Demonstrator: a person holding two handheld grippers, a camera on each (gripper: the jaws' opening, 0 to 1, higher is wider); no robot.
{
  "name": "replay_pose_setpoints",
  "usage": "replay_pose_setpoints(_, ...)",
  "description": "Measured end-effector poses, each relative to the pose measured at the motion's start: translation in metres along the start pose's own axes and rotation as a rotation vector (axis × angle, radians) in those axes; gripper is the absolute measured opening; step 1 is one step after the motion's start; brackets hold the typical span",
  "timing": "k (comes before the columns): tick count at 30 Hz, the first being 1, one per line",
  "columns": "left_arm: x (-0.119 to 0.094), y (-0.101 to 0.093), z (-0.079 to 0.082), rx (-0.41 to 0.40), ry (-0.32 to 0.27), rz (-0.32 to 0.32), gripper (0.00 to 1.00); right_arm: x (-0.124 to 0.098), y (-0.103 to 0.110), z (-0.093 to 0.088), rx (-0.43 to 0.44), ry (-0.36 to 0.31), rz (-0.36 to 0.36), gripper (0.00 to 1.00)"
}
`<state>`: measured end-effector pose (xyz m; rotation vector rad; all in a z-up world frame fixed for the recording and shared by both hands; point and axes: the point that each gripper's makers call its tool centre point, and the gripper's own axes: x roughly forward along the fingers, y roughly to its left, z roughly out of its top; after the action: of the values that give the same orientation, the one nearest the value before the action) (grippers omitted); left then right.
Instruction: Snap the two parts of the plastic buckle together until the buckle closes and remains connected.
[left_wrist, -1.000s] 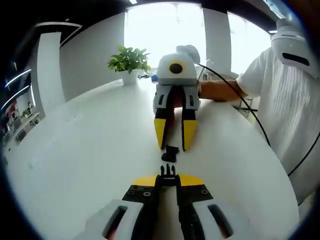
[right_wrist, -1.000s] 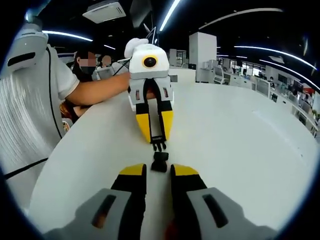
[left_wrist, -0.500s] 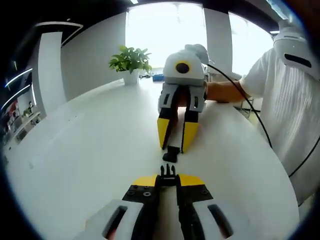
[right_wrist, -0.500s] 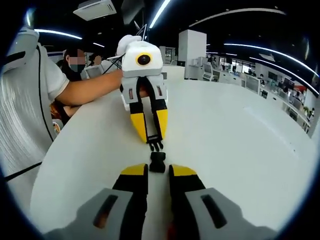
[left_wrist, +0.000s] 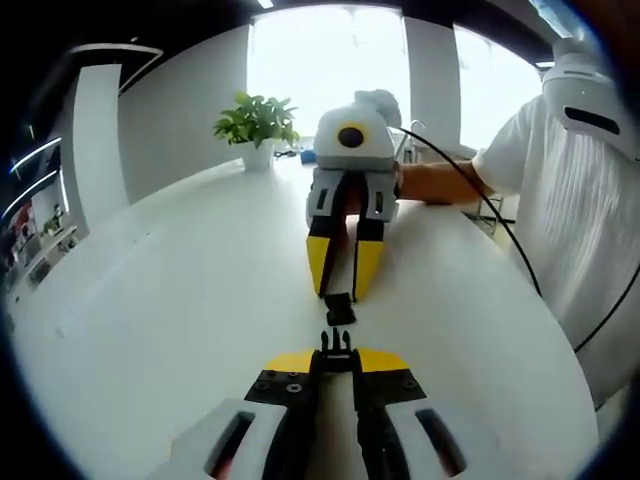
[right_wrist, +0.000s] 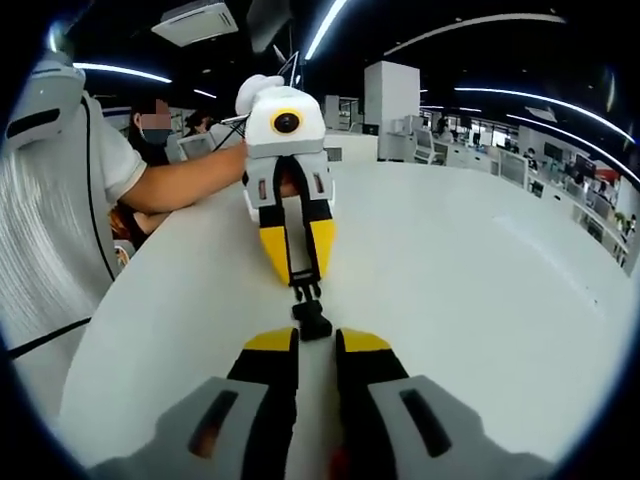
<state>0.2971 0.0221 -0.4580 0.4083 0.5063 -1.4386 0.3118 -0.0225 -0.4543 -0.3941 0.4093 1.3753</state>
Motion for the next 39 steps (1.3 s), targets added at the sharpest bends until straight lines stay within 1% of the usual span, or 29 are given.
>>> replay_pose_setpoints(3,0.0002,0.0003,0.0002,0.002,-0.004,-0.005,0.12,0.0006,0.0057,0.0008,-0.021,-0.009,0.036,0.18)
replay_pose_setpoints(6,-0.0004,0.001,-0.0001,0.007,-0.005,-0.014,0.12,0.0008,0.0048,0.001,-0.026,-0.009,0.054,0.18)
replay_pose_setpoints(9,-0.0005,0.0001,-0.0004,0.01,-0.008,-0.024,0.12,0.0011,0.006,0.0013,-0.034,-0.018,0.11,0.18)
replay_pose_setpoints(10,-0.0005,0.0003,-0.0003,0.011,-0.009,-0.025,0.12,0.0009,0.0031,0.0013,-0.028,-0.017,0.111,0.18)
replay_pose_setpoints(12,-0.0007,0.0009,-0.0005,0.009,-0.009,-0.026,0.12,0.002,0.0065,0.002,-0.039,-0.02,0.128,0.18)
replay_pose_setpoints(14,-0.0003,-0.0004,-0.0003,0.014,-0.009,-0.03,0.12,0.0026,0.0052,0.0019,-0.041,-0.022,0.133,0.19)
replay_pose_setpoints(18,-0.0003,0.0015,-0.0006,0.013,-0.011,-0.032,0.12,0.0024,0.0055,0.0021,-0.055,-0.025,0.169,0.19)
replay_pose_setpoints(23,-0.0004,0.0029,-0.0007,0.014,-0.011,-0.029,0.12,0.0017,0.0061,0.0014,-0.051,-0.021,0.169,0.17)
replay_pose_setpoints(28,-0.0001,0.004,-0.0003,0.013,-0.011,-0.025,0.12,0.002,0.0048,0.0025,-0.046,-0.031,0.151,0.17)
replay_pose_setpoints(35,-0.0001,0.0051,-0.0006,0.012,-0.013,-0.026,0.12,0.0035,0.0043,0.0025,-0.067,-0.03,0.148,0.12)
replay_pose_setpoints(39,0.0,0.005,-0.0006,0.01,-0.015,-0.027,0.12,0.0037,0.0039,0.0021,-0.077,-0.03,0.145,0.12)
